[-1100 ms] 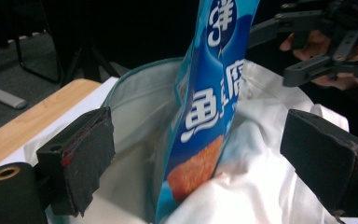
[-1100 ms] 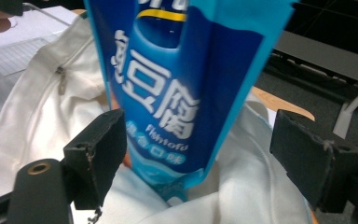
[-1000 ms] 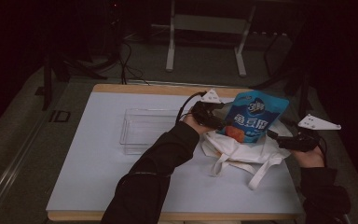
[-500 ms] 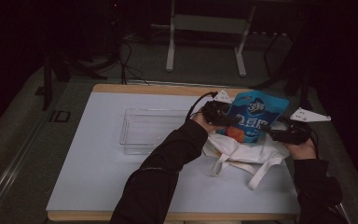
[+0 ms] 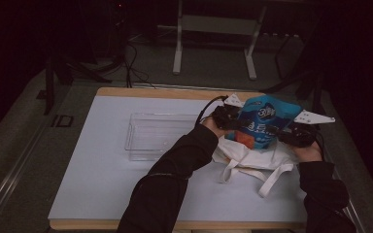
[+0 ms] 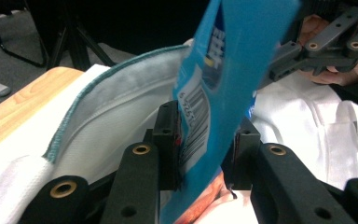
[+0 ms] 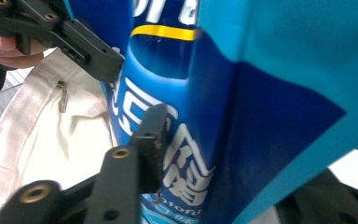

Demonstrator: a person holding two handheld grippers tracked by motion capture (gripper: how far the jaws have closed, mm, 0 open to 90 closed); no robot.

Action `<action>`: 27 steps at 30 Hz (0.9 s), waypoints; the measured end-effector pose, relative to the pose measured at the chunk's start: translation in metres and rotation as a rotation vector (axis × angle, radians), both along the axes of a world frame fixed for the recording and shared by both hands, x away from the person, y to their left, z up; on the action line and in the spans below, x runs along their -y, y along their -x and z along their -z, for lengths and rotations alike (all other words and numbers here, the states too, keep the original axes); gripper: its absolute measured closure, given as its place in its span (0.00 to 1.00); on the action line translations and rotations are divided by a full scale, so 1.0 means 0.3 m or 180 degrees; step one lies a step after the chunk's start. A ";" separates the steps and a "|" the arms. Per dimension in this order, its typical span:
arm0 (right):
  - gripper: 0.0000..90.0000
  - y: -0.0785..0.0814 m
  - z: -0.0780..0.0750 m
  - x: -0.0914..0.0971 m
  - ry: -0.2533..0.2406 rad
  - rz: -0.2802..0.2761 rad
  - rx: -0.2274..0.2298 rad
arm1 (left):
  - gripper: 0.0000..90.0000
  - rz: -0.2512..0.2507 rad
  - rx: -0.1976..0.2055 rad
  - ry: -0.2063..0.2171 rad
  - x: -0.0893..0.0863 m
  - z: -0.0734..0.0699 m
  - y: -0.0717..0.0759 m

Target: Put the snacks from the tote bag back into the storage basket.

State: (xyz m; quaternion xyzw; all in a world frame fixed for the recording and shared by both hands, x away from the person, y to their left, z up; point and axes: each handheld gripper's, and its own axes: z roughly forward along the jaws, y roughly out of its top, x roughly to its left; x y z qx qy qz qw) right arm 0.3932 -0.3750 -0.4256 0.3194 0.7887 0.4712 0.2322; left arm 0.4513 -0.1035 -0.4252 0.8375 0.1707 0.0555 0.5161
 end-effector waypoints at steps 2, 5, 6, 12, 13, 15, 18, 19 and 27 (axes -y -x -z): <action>0.70 0.001 0.000 -0.004 0.0019 -0.0001 0.0008 | 0.84 -0.0029 0.0010 -0.0017 0.007 -0.001 0.003; 0.76 0.001 0.000 -0.005 0.0013 -0.0019 -0.0007 | 0.89 -0.0053 0.0020 -0.0010 0.011 -0.001 0.005; 0.77 0.001 0.000 -0.004 -0.0004 -0.0022 -0.0020 | 0.91 -0.0064 0.0037 -0.0017 0.012 -0.001 0.008; 0.90 -0.001 0.001 -0.004 -0.0078 -0.0020 -0.0082 | 0.96 -0.0138 0.0153 -0.0109 0.027 -0.009 0.019; 0.91 -0.002 0.000 -0.004 -0.0088 -0.0014 -0.0090 | 0.96 -0.0133 0.0152 -0.0118 0.028 -0.011 0.020; 0.92 -0.001 -0.003 -0.004 -0.0088 -0.0019 -0.0103 | 0.97 -0.0110 0.0159 -0.0121 0.027 -0.015 0.020; 0.93 0.001 -0.013 0.003 -0.0124 -0.0043 -0.0119 | 0.98 -0.0088 0.0211 -0.0098 0.027 -0.023 0.026; 0.93 0.002 -0.019 0.004 -0.0131 -0.0042 -0.0101 | 0.99 -0.0091 0.0219 -0.0088 0.027 -0.026 0.027; 0.95 0.006 -0.064 0.006 -0.0187 -0.0051 -0.0043 | 0.99 -0.0071 0.0205 -0.0016 0.016 -0.064 0.026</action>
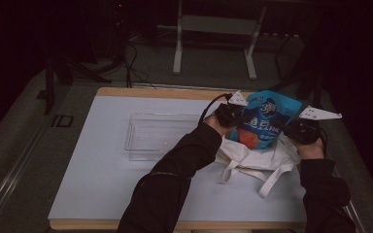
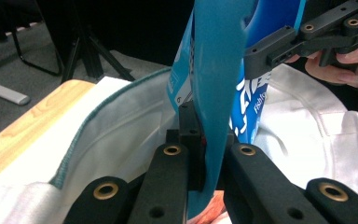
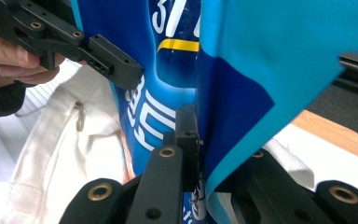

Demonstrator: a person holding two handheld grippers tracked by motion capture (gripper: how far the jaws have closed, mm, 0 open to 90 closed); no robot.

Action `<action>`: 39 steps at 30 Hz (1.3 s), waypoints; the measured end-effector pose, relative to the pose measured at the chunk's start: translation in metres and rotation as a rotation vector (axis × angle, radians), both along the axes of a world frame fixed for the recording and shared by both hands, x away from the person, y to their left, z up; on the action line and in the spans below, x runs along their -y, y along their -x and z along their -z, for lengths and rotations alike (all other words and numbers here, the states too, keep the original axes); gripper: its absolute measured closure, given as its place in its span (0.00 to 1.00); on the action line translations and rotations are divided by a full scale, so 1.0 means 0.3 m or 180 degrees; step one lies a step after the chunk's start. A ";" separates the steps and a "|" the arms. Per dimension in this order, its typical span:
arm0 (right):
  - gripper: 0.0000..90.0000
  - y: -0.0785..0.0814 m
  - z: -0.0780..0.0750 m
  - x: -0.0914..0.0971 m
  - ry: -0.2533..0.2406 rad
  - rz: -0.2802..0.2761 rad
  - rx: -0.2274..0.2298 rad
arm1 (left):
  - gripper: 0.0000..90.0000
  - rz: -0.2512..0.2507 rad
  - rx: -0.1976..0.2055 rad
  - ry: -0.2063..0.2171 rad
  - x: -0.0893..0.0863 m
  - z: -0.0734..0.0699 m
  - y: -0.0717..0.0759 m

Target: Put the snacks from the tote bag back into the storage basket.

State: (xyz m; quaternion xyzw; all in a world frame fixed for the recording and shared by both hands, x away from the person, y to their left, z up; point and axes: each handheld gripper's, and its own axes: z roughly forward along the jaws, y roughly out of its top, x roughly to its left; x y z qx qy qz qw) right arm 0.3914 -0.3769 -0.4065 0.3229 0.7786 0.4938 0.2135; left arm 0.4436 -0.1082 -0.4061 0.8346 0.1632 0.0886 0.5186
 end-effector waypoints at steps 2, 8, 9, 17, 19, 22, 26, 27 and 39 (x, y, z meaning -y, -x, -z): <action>0.95 0.001 -0.013 0.000 -0.0020 -0.0007 0.0011 | 0.99 0.0007 0.0059 -0.0025 -0.003 -0.020 0.001; 0.96 0.000 -0.067 -0.008 -0.0010 -0.0033 0.0059 | 1.00 0.0025 0.0107 -0.0023 -0.013 -0.075 0.008; 0.96 0.002 -0.077 -0.009 -0.0014 -0.0035 0.0056 | 1.00 0.0031 0.0105 -0.0015 -0.015 -0.086 0.009; 0.96 0.021 -0.149 -0.009 -0.0075 -0.0099 0.0151 | 1.00 0.0103 0.0167 0.0038 -0.031 -0.177 0.026; 0.96 0.027 -0.166 -0.012 -0.0085 -0.0134 0.0164 | 1.00 0.0120 0.0182 0.0070 -0.040 -0.195 0.033; 0.96 0.035 -0.191 -0.023 -0.0068 -0.0175 0.0206 | 1.00 0.0144 0.0220 0.0055 -0.058 -0.220 0.043; 0.96 0.044 -0.219 -0.046 -0.0043 -0.0255 0.0233 | 1.00 0.0177 0.0218 0.0084 -0.091 -0.245 0.058; 0.96 0.047 -0.225 -0.053 -0.0043 -0.0275 0.0237 | 1.00 0.0186 0.0212 0.0089 -0.102 -0.252 0.062; 0.97 0.059 -0.294 -0.161 -0.0043 -0.0529 0.0300 | 1.00 0.0180 0.0233 0.0119 -0.240 -0.322 0.110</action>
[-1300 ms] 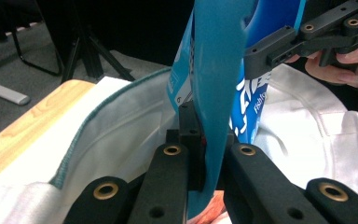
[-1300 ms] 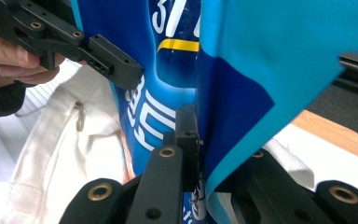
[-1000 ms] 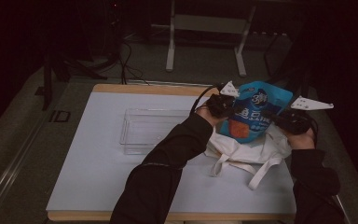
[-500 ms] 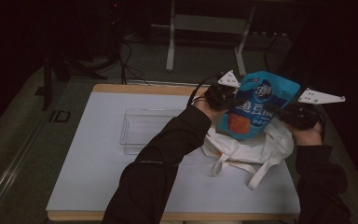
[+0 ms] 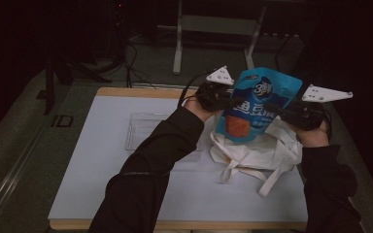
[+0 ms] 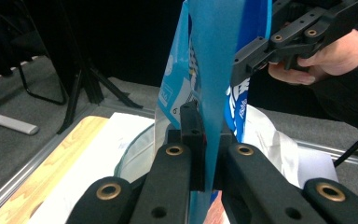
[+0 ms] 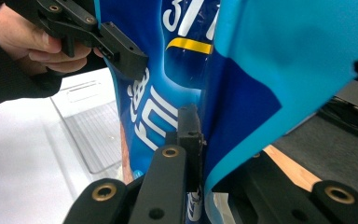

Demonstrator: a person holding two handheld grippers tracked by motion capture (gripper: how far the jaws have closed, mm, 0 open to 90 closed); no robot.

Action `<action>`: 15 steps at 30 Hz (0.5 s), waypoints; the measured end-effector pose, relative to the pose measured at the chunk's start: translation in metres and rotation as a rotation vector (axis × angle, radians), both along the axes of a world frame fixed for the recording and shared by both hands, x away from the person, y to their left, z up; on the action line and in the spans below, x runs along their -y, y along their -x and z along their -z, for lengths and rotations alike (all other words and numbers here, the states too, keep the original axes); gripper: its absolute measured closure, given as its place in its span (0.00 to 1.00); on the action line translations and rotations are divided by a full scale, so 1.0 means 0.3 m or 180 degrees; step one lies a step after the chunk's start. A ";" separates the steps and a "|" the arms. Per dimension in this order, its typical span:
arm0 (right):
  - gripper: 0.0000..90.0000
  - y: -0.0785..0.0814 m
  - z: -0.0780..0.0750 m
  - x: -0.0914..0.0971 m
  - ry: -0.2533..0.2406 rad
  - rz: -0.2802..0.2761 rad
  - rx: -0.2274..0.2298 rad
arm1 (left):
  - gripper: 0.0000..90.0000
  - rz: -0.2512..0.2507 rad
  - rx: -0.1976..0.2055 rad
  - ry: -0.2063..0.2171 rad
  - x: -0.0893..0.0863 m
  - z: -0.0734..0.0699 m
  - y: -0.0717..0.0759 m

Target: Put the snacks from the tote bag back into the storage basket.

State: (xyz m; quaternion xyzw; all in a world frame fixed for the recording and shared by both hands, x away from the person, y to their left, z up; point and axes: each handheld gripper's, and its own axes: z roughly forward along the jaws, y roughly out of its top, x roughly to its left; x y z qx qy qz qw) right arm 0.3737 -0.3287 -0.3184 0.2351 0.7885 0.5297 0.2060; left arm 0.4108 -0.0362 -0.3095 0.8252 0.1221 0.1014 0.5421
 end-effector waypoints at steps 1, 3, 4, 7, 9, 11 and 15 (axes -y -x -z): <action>0.97 0.000 -0.004 -0.013 0.0006 -0.0030 -0.0002 | 1.00 -0.0003 -0.0010 -0.0001 -0.011 -0.002 0.004; 0.97 -0.001 -0.007 -0.031 0.0016 -0.0067 0.0001 | 1.00 0.0001 -0.0013 0.0002 -0.035 -0.005 0.011; 0.97 -0.002 -0.010 -0.043 0.0021 -0.0097 -0.0003 | 1.00 0.0009 -0.0019 -0.0001 -0.045 -0.006 0.012; 0.97 -0.004 -0.013 -0.073 0.0029 -0.0168 -0.0006 | 1.00 -0.0005 -0.0010 -0.0004 -0.082 -0.008 0.024; 0.97 -0.006 -0.015 -0.095 0.0028 -0.0216 -0.0013 | 1.00 -0.0030 -0.0023 0.0015 -0.107 -0.009 0.030; 0.97 -0.007 -0.016 -0.107 0.0033 -0.0229 -0.0012 | 1.00 -0.0037 -0.0013 0.0027 -0.123 -0.009 0.033; 0.97 -0.010 -0.027 -0.165 0.0083 -0.0325 -0.0002 | 1.00 -0.0080 -0.0037 0.0059 -0.169 -0.007 0.048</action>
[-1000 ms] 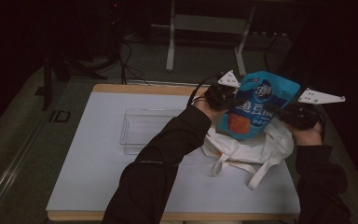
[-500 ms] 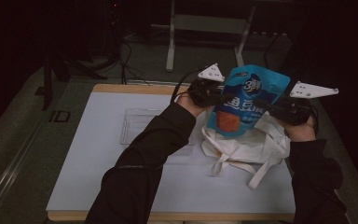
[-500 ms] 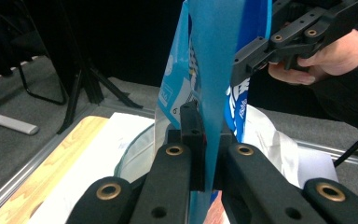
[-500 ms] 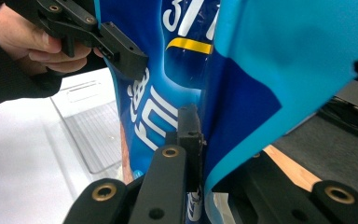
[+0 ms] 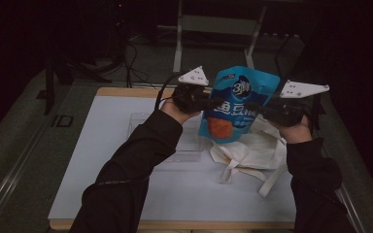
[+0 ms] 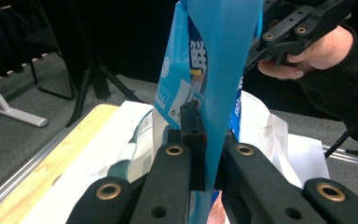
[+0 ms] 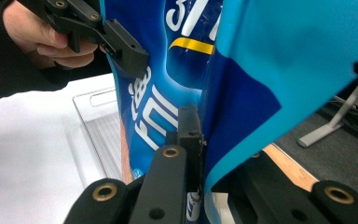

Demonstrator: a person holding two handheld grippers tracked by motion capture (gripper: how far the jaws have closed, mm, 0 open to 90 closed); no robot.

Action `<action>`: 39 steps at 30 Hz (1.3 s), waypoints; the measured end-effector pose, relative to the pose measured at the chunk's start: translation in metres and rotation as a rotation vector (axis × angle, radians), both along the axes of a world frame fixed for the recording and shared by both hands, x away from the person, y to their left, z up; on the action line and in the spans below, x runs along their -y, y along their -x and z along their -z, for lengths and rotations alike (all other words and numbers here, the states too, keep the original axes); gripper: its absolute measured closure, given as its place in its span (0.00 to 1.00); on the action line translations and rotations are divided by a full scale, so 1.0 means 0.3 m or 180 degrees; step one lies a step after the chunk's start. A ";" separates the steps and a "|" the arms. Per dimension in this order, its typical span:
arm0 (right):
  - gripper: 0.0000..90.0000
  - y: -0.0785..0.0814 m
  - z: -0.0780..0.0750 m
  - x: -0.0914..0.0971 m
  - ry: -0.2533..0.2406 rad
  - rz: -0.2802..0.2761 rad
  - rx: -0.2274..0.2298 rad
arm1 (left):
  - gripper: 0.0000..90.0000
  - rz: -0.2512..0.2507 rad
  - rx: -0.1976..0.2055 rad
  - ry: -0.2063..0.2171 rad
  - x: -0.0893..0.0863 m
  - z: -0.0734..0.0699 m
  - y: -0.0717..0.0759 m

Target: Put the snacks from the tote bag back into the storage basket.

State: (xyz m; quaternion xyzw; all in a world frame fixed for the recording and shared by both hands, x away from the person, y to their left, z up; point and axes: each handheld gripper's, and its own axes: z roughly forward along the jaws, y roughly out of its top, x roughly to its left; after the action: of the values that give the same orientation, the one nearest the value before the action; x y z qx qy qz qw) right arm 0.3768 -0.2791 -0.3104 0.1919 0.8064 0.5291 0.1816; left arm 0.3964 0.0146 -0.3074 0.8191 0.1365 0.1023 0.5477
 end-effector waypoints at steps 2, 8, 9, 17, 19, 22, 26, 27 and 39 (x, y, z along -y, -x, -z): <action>0.97 0.001 -0.001 -0.009 0.0005 -0.0017 0.0003 | 1.00 -0.0010 0.0012 -0.0023 -0.019 -0.004 0.009; 0.97 -0.002 -0.012 -0.075 0.0044 -0.0107 0.0023 | 1.00 -0.0084 0.0020 -0.0028 -0.072 -0.013 0.024; 0.97 -0.002 -0.012 -0.075 0.0044 -0.0107 0.0023 | 1.00 -0.0117 0.0034 -0.0034 -0.105 -0.015 0.029; 0.97 -0.022 -0.024 -0.195 0.0103 -0.0265 0.0040 | 1.00 -0.0232 0.0067 -0.0034 -0.203 -0.016 0.048; 0.97 -0.026 -0.027 -0.218 0.0107 -0.0292 0.0042 | 1.00 -0.0253 0.0072 -0.0027 -0.227 -0.019 0.053; 0.97 -0.030 -0.031 -0.255 0.0118 -0.0343 0.0050 | 1.00 -0.0281 0.0071 -0.0035 -0.264 -0.021 0.060; 0.97 -0.035 -0.032 -0.306 0.0126 -0.0404 0.0031 | 1.00 -0.0356 0.0101 -0.0054 -0.311 -0.021 0.072; 0.97 -0.036 -0.033 -0.318 0.0128 -0.0416 0.0027 | 1.00 -0.0366 0.0084 -0.0038 -0.325 -0.020 0.073; 0.97 -0.049 -0.034 -0.465 0.0160 -0.0601 0.0044 | 1.00 -0.0457 0.0071 -0.0006 -0.470 -0.013 0.091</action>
State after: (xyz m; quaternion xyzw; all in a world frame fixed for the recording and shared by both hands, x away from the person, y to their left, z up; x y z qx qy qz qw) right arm 0.3914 -0.1397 -0.3002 0.1068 0.8326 0.5247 0.1413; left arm 0.3692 0.1556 -0.3034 0.8065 0.1887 0.1506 0.5396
